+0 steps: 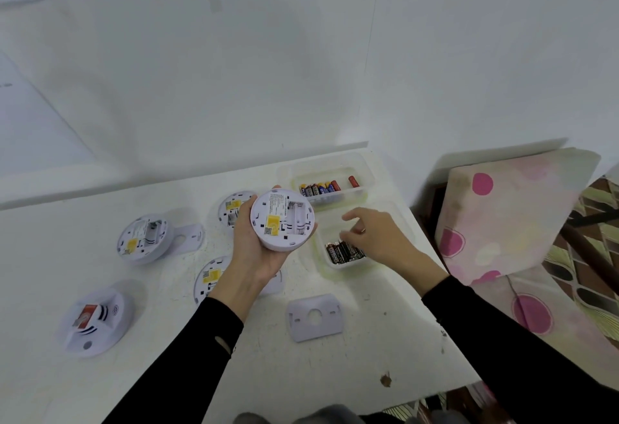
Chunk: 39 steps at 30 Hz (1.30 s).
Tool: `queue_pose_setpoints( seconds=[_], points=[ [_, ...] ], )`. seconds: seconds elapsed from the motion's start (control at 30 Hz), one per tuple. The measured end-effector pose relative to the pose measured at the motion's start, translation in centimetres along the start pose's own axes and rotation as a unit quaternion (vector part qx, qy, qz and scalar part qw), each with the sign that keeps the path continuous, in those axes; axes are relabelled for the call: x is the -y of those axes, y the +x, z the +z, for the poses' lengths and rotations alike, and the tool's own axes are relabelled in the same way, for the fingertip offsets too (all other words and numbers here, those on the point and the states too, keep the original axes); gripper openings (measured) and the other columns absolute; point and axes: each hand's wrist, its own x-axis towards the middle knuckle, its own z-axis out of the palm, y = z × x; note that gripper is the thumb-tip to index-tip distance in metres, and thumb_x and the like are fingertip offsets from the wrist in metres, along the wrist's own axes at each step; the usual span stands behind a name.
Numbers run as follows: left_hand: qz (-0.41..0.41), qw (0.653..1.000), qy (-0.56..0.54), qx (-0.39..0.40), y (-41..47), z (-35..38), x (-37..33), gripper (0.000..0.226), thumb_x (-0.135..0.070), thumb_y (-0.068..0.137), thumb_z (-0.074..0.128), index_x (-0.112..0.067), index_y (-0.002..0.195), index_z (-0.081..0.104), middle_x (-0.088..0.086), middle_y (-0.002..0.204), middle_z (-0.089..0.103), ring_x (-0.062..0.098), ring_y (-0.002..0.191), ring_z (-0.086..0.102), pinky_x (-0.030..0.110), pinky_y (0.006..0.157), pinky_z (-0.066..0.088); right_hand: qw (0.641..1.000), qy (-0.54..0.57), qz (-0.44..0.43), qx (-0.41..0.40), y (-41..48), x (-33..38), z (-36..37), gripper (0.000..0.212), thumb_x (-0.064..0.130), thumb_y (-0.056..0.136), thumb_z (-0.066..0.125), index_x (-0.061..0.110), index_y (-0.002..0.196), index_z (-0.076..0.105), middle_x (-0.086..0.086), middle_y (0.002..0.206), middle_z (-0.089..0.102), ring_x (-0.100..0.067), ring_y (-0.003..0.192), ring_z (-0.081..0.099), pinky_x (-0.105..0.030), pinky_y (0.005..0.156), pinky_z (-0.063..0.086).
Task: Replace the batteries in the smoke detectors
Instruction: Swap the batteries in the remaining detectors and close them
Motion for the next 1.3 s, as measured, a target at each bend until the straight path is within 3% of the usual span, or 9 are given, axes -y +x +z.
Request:
queue_pose_setpoints(
  seconds=[0.17,0.27,0.4,0.5,0.6,0.67,0.8,1.03,1.3],
  points=[
    [-0.005,1.0,-0.015,-0.002,-0.4,0.0,0.0,0.041,-0.046,0.099,0.042,-0.016,0.116,0.063,0.022,0.129,0.061,0.045,0.133,0.046,0.061,0.091,0.051,0.996,-0.072,-0.048,-0.033,-0.4,0.1,1.1,0.009,0.026,0.09,0.062,0.019,0.094,0.065,0.003,0.089,0.065,-0.015,0.075,0.061,-0.032,0.072,0.052],
    [0.006,1.0,-0.017,-0.003,-0.5,-0.3,-0.2,0.059,-0.058,0.094,0.045,-0.013,0.129,0.058,0.023,0.137,0.057,0.047,0.13,0.049,0.06,0.087,0.053,0.966,-0.051,-0.232,-0.103,-2.4,1.5,1.6,0.01,0.019,0.092,0.057,0.017,0.098,0.065,0.006,0.09,0.06,-0.012,0.071,0.059,-0.03,0.069,0.051],
    [-0.003,1.0,-0.025,0.003,-0.6,-0.8,-0.8,0.072,-0.056,0.091,0.052,-0.009,0.145,0.045,0.026,0.137,0.055,0.05,0.128,0.049,0.063,0.088,0.052,0.91,-0.064,-0.41,0.014,-6.3,1.8,3.5,0.011,0.016,0.089,0.058,0.011,0.095,0.066,0.002,0.089,0.06,-0.011,0.076,0.056,-0.027,0.068,0.049],
    [-0.008,1.0,-0.007,0.014,-1.4,-1.2,-1.1,0.081,-0.044,0.081,0.069,-0.008,0.148,0.04,0.028,0.14,0.051,0.052,0.129,0.046,0.065,0.089,0.05,0.899,-0.127,-0.401,0.123,-7.4,-0.7,5.7,0.023,0.026,0.087,0.06,0.015,0.105,0.066,-0.003,0.114,0.06,-0.018,0.102,0.058,-0.033,0.085,0.051],
    [-0.01,1.0,-0.002,0.025,-2.4,-2.1,-1.8,0.099,-0.024,0.06,0.088,-0.002,0.145,0.041,0.033,0.138,0.051,0.055,0.125,0.049,0.065,0.092,0.049,0.893,-0.188,-0.381,0.15,-7.4,-2.5,7.0,0.038,0.032,0.076,0.068,0.02,0.112,0.064,-0.008,0.132,0.055,-0.025,0.122,0.051,-0.036,0.102,0.043],
    [-0.017,0.999,-0.003,0.027,-3.0,-2.9,-2.4,0.093,-0.015,0.063,0.085,-0.002,0.144,0.04,0.034,0.137,0.051,0.056,0.122,0.051,0.064,0.094,0.048,0.893,-0.201,-0.376,0.143,-7.4,-2.8,7.5,0.04,0.029,0.071,0.072,0.021,0.109,0.064,-0.006,0.127,0.057,-0.024,0.116,0.054,-0.036,0.098,0.046],
    [0.004,1.0,0.012,0.01,-4.2,-4.4,-4.1,0.06,-0.007,0.086,0.057,-0.002,0.144,0.041,0.03,0.138,0.052,0.052,0.125,0.051,0.061,0.094,0.05,0.907,-0.151,-0.376,0.114,-7.7,-1.5,7.6,0.04,0.028,0.07,0.073,0.018,0.106,0.063,-0.005,0.118,0.057,-0.022,0.106,0.055,-0.028,0.092,0.045],
    [0.079,0.994,0.027,-0.076,-7.9,-7.5,-11.2,0.027,0.0,0.088,0.054,-0.004,0.114,0.06,0.021,0.123,0.066,0.039,0.114,0.063,0.059,0.091,0.052,0.905,-0.056,-0.421,0.019,-5.0,7.5,9.9,0.037,0.023,0.074,0.075,0.012,0.106,0.062,-0.002,0.122,0.059,-0.017,0.114,0.053,-0.023,0.098,0.041],
    [0.143,0.967,0.164,-0.131,-12.3,-15.8,-23.6,0.034,-0.008,0.096,0.054,-0.004,0.129,0.057,0.015,0.125,0.067,0.03,0.114,0.065,0.047,0.094,0.054,0.906,-0.044,-0.402,0.128,0.9,20.3,19.2,0.043,0.027,0.082,0.072,0.015,0.118,0.053,0.007,0.121,0.056,-0.017,0.11,0.051,-0.027,0.094,0.041]
  ],
)
